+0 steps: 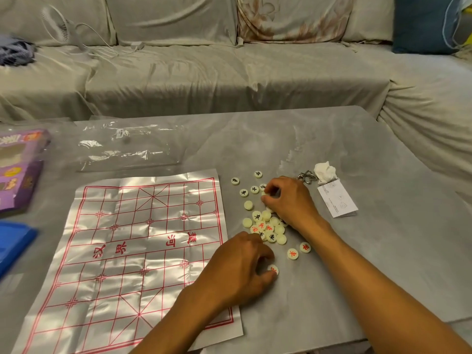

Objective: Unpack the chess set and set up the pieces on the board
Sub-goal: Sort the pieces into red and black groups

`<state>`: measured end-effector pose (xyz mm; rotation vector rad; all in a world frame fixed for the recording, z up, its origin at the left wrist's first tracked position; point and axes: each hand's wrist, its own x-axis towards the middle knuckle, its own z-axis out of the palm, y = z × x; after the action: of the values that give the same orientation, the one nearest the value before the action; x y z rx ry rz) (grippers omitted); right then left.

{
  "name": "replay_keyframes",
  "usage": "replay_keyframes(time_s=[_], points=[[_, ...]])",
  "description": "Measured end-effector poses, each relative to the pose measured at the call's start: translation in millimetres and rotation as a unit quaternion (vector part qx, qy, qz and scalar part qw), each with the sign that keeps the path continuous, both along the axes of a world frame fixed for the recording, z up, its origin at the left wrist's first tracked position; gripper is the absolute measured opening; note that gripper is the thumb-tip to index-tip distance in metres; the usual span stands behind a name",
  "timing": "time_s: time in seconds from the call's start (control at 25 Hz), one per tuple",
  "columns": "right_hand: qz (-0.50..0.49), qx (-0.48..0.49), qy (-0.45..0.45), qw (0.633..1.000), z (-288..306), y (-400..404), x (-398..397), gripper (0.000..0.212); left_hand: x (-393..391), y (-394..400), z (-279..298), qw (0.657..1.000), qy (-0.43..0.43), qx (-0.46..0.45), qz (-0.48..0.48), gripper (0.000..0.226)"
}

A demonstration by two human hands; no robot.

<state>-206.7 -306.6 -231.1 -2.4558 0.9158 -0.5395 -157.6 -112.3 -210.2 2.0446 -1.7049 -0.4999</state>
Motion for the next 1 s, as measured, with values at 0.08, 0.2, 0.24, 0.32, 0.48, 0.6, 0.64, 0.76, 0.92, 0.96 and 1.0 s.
replay_keyframes(time_s=[0.08,0.2,0.24,0.32,0.48,0.6,0.64,0.76,0.92,0.96,1.0], points=[[0.010,-0.035,0.006,0.999,1,0,2,0.013,3,-2,0,0.999,0.013,-0.006,0.032,0.036],[-0.032,0.069,-0.022,0.997,9,0,-1,0.015,6,-3,0,0.996,0.033,-0.024,0.077,0.030],[-0.045,0.143,-0.036,0.988,14,-3,-4,0.015,7,-3,1,0.995,0.038,-0.031,0.085,0.029],[-0.045,0.265,-0.054,0.962,27,-8,-13,0.016,9,-3,1,0.993,0.049,-0.041,0.101,0.028],[-0.012,0.296,-0.032,0.954,40,-8,-24,0.015,14,-2,0,0.989,0.067,-0.036,0.126,0.026],[0.037,0.268,0.040,0.962,51,-7,-33,0.015,16,-2,1,0.989,0.062,-0.038,0.131,0.026],[0.068,0.264,0.090,0.958,56,-6,-38,0.015,18,-2,2,0.989,0.059,-0.039,0.133,0.025],[0.142,0.274,0.190,0.932,63,8,-50,0.014,24,-2,-2,0.986,0.056,-0.044,0.152,0.024],[0.025,0.166,0.076,0.983,44,15,-32,0.016,27,2,-6,0.983,0.058,-0.048,0.167,0.024],[-0.012,0.136,0.053,0.989,38,11,-25,0.018,26,2,-6,0.983,0.058,-0.047,0.166,0.024],[-0.036,0.117,0.045,0.991,33,7,-18,0.019,27,2,-6,0.983,0.056,-0.047,0.168,0.025]])
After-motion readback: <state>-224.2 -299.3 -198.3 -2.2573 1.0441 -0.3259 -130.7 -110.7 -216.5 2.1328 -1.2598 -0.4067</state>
